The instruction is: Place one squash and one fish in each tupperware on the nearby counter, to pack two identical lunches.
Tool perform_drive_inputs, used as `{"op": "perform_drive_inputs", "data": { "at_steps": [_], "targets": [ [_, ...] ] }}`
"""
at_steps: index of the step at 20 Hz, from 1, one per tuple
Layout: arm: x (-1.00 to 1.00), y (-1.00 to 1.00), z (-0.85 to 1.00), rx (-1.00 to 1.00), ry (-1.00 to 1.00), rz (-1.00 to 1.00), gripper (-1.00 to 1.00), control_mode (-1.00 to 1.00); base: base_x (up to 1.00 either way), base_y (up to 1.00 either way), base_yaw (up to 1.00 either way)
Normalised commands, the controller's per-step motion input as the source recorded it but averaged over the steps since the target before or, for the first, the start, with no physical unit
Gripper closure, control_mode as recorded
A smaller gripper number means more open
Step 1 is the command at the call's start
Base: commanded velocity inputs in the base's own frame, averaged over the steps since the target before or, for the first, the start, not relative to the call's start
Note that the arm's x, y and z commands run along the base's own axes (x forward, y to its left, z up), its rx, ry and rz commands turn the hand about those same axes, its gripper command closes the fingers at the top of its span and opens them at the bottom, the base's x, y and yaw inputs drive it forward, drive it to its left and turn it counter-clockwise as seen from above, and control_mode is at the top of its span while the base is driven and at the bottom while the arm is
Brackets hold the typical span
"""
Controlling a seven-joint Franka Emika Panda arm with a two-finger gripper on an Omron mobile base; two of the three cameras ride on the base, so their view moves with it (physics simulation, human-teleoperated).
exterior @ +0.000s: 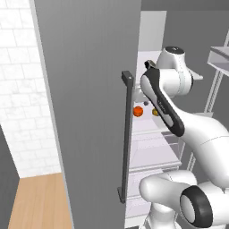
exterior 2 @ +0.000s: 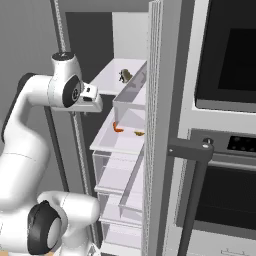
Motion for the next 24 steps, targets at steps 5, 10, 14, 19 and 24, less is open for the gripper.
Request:
{"op": "perform_drive_inputs", "data": {
  "at_steps": [5, 10, 14, 19, 24],
  "targets": [
    [-0.20, -0.32, -0.01, 0.06, 0.00, -0.09, -1.00, -1.00, 0.00, 0.00, 0.00],
    [-0.06, -0.19, 0.06, 0.01, -0.03, -0.07, -1.00, -1.00, 0.00, 0.00, 0.00],
    [0.00, -0.06, 0.39, -0.13, -0.14, -0.03, -1.00, -1.00, 0.00, 0.00, 0.00],
    [-0.10, -0.51, 0.95, -0.01, -0.34, -0.13, -1.00, -1.00, 0.00, 0.00, 0.00],
    [0.08, -0.47, 0.93, 0.00, -0.32, -0.13, -1.00, -1.00, 0.00, 0.00, 0.00]
  ]
}}
